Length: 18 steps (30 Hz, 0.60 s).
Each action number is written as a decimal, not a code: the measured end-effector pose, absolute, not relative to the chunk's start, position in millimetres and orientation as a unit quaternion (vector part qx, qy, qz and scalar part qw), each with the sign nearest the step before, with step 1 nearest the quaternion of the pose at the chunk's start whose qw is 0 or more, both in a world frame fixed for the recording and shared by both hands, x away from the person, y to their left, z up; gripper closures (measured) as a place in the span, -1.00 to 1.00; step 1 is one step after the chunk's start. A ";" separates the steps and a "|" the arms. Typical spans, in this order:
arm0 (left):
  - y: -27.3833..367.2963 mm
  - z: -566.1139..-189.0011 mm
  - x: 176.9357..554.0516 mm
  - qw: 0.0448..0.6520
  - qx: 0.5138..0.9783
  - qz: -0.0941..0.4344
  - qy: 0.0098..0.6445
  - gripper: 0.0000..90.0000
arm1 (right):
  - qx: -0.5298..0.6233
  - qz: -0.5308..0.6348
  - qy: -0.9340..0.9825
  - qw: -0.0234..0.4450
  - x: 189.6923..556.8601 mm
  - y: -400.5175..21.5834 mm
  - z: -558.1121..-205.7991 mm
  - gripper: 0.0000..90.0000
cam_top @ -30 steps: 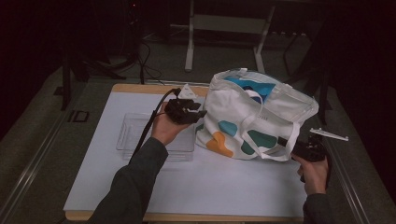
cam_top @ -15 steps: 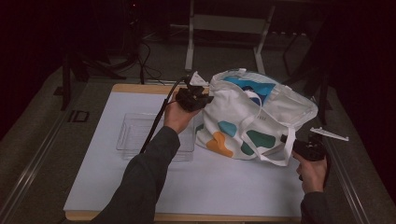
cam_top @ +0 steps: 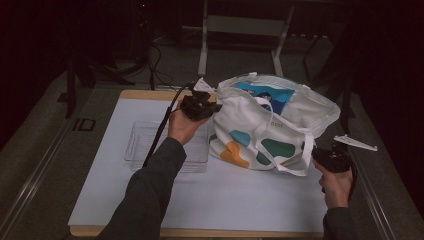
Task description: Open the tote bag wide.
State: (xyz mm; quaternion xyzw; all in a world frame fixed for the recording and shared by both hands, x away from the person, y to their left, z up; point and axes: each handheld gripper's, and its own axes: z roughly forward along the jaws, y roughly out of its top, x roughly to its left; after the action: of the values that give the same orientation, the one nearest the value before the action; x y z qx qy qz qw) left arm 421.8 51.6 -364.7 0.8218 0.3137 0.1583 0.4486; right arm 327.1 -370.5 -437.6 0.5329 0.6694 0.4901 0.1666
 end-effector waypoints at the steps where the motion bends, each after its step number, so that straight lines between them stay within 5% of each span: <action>1: 54.3 -369.4 422.8 0.449 0.820 0.153 0.319 0.92 | 0.531 0.489 0.671 0.167 327.3 -369.5 -437.3 0.98; 18: 75.2 -381.5 407.2 0.480 0.811 0.117 0.313 0.92 | 0.504 0.497 0.687 0.163 318.1 -367.9 -433.1 0.98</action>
State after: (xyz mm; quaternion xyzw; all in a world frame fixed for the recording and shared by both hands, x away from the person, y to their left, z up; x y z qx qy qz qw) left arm 407.2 75.2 -381.5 0.8112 0.3132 0.1170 0.4798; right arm 318.1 -367.9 -433.1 0.5043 0.6873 0.4967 0.1631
